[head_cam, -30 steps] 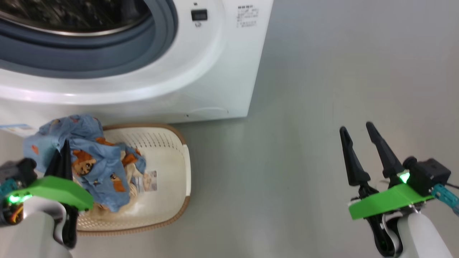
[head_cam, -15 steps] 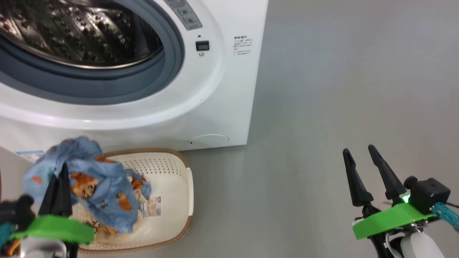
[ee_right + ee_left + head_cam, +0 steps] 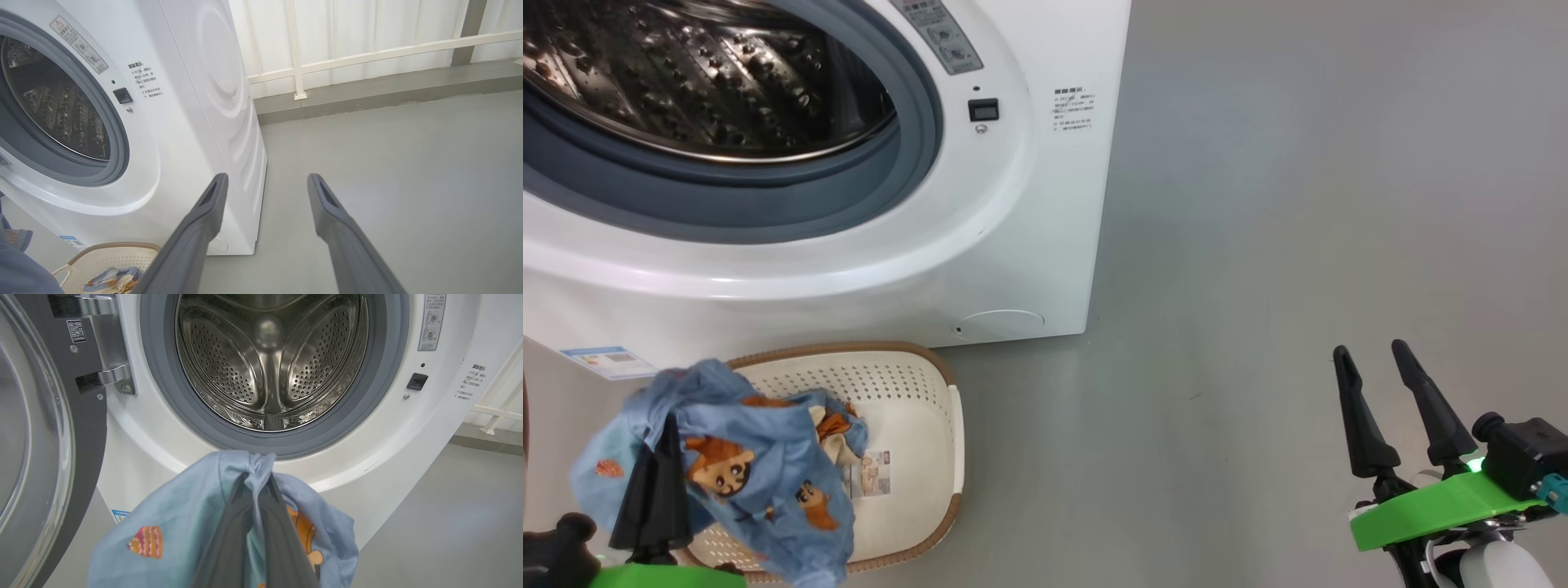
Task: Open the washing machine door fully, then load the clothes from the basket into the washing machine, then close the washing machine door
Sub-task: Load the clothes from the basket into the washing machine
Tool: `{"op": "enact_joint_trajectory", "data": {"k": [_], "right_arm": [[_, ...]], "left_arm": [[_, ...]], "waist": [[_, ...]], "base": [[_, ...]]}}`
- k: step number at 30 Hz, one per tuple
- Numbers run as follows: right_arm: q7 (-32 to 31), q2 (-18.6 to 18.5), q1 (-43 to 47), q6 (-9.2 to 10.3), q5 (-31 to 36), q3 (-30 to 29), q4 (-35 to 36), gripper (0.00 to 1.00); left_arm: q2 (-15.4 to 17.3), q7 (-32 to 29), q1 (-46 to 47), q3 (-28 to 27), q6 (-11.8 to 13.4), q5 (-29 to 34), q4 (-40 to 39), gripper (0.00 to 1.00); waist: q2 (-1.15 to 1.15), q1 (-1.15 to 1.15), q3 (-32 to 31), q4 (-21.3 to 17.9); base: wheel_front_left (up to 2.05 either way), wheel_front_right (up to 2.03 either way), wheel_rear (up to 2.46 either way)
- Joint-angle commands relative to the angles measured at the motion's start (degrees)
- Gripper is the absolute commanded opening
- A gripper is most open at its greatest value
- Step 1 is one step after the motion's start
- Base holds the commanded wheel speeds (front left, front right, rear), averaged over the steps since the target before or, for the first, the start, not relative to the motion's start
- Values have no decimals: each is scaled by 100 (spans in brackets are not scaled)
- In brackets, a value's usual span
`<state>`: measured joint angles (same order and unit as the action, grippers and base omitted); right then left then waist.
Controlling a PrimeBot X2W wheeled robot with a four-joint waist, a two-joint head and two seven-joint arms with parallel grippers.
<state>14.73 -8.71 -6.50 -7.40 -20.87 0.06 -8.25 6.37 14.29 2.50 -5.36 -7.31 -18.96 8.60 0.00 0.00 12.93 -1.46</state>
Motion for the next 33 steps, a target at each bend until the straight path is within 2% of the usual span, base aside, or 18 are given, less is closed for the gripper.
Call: {"op": "enact_joint_trajectory", "data": {"k": [1, 9, 19, 27, 33], "right_arm": [[27, -34, 62, -9, -10, 85, 159, 100], [27, 16, 8, -9, 21, 51, 185, 100], [27, 145, -195, -9, 67, 129, 236, 100], [27, 240, -466, -9, 119, 274, 291, 100], [27, 339, -634, -9, 152, 344, 359, 100]], "left_arm": [[73, 71, 36, -208, -12, 42, -235, 0], [94, 71, 467, -53, -16, -86, -304, 0], [497, 71, 2163, 80, -17, -174, -40, 0], [792, 71, 3749, 39, -17, -135, 616, 0], [1036, 71, 4638, 269, -17, -252, 1629, 0]], "waist": [[0, 0, 22, 10], [0, 0, 159, 52], [0, 0, 548, 12], [0, 0, 929, -192], [0, 0, 1225, -436]], "base": [[0, 0, 0], [0, 0, 0], [0, 0, 0], [0, 0, 0], [0, 0, 0]]}}
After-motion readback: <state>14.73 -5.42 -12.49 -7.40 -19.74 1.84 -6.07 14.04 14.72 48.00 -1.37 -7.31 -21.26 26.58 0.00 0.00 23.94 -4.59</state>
